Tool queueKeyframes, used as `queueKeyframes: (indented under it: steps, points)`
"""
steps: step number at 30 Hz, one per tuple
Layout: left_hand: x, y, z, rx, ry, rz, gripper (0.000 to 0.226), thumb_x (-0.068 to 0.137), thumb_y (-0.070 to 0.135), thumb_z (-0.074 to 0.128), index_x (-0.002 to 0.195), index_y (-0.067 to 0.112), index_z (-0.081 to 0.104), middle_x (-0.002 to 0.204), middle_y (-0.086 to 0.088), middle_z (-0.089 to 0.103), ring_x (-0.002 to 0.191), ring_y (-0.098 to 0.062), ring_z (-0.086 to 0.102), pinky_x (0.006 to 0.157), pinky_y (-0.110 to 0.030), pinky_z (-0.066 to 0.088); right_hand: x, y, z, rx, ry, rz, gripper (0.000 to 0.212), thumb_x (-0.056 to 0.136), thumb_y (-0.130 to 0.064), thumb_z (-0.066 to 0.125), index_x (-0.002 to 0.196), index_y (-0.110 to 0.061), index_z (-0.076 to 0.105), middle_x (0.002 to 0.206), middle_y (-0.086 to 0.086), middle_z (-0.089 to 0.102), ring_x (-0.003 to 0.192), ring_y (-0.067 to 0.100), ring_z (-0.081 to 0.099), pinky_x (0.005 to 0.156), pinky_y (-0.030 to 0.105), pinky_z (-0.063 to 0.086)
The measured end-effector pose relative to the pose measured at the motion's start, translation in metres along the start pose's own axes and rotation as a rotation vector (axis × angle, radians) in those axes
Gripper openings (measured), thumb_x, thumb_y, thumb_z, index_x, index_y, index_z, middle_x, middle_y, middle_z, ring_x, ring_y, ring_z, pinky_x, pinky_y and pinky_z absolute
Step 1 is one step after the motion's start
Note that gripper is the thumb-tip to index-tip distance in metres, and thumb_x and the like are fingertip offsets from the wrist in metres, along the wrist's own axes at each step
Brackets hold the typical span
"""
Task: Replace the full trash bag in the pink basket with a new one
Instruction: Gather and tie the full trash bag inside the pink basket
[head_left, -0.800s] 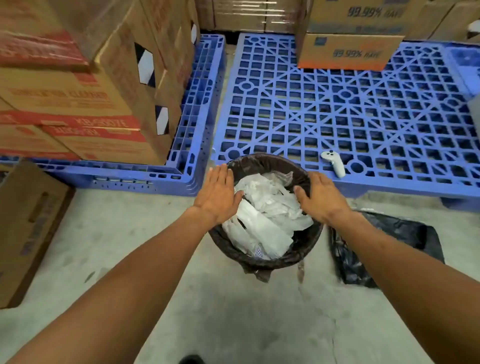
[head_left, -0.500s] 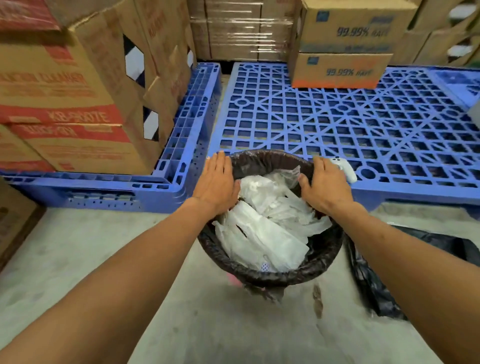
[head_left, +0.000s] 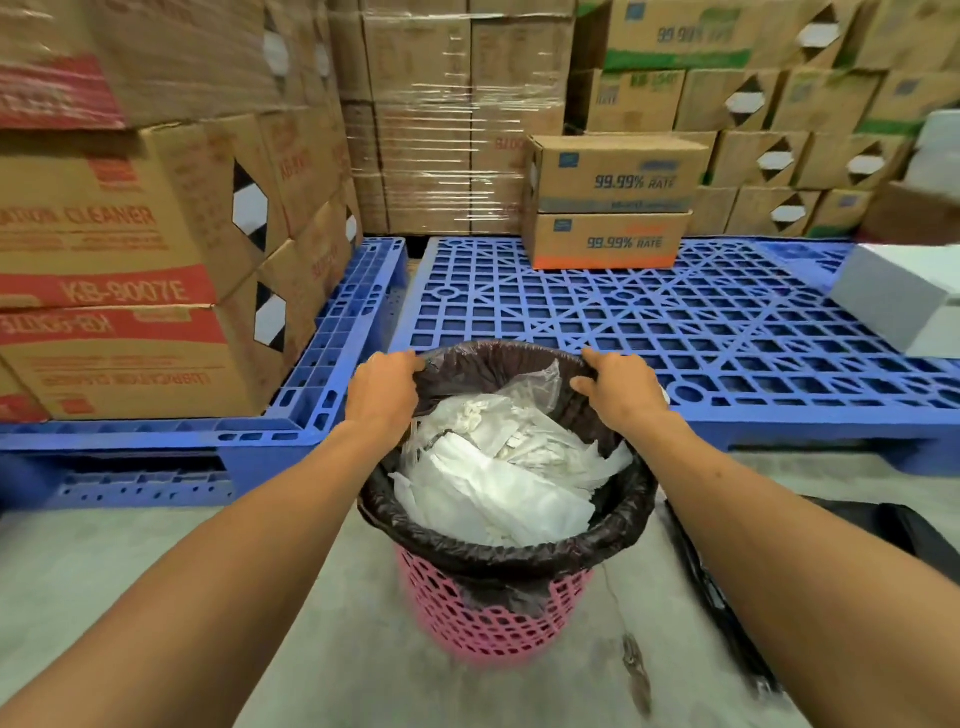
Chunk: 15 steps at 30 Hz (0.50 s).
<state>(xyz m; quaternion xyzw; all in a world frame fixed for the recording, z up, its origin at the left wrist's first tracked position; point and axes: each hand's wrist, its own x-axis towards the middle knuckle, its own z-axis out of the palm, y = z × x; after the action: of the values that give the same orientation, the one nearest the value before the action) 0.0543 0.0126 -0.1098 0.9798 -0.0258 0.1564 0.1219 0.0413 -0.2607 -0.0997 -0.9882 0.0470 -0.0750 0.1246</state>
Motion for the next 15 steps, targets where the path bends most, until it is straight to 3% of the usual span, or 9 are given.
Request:
queueKeyframes:
  steps: [3,8,11,15]
  points:
    - [0.0038,-0.0047,-0.0022,-0.118,0.050,-0.041,0.033,0.093,-0.003,0.054,0.109,0.014,0.078,0.097,-0.018,0.074,0.079,-0.037,0.063,0.064,-0.040,0.053,0.0025,-0.0012,-0.0027,-0.019,0.034,0.004,0.031,0.102,-0.022,0.054,0.129,-0.009,0.062,0.098,0.019,0.071,0.073,0.031,0.055,0.060,0.038,0.047]
    - [0.0016,-0.0028,-0.0068,-0.321,0.109,-0.086,0.020,0.094,0.007,0.062,0.098,0.014,0.080,0.096,-0.007,0.077,0.075,-0.029,0.069,0.074,-0.039,0.059,0.0047,-0.0060,0.0017,-0.092,0.169,0.001,0.026,0.100,-0.010,0.051,0.110,-0.011,0.075,0.084,0.016,0.073,0.056,0.025,0.048,0.049,0.031,0.033]
    - [-0.0016,-0.0005,-0.0081,-0.348,0.092,-0.066,0.017,0.093,0.010,0.065,0.095,0.016,0.081,0.089,-0.005,0.077,0.064,-0.026,0.065,0.066,-0.041,0.059,0.0022,-0.0066,0.0020,-0.152,0.218,-0.057,0.027,0.100,-0.014,0.054,0.113,-0.022,0.076,0.092,0.008,0.076,0.073,0.030,0.065,0.052,0.030,0.040]
    - [-0.0043,-0.0028,-0.0090,-0.313,0.059,-0.025,0.017,0.093,0.011,0.064,0.094,0.018,0.080,0.085,-0.005,0.077,0.056,-0.023,0.059,0.057,-0.036,0.056,-0.0011,-0.0073,-0.0009,-0.067,0.253,-0.165,0.023,0.097,-0.018,0.059,0.109,-0.023,0.078,0.100,0.001,0.075,0.083,0.029,0.068,0.057,0.031,0.045]
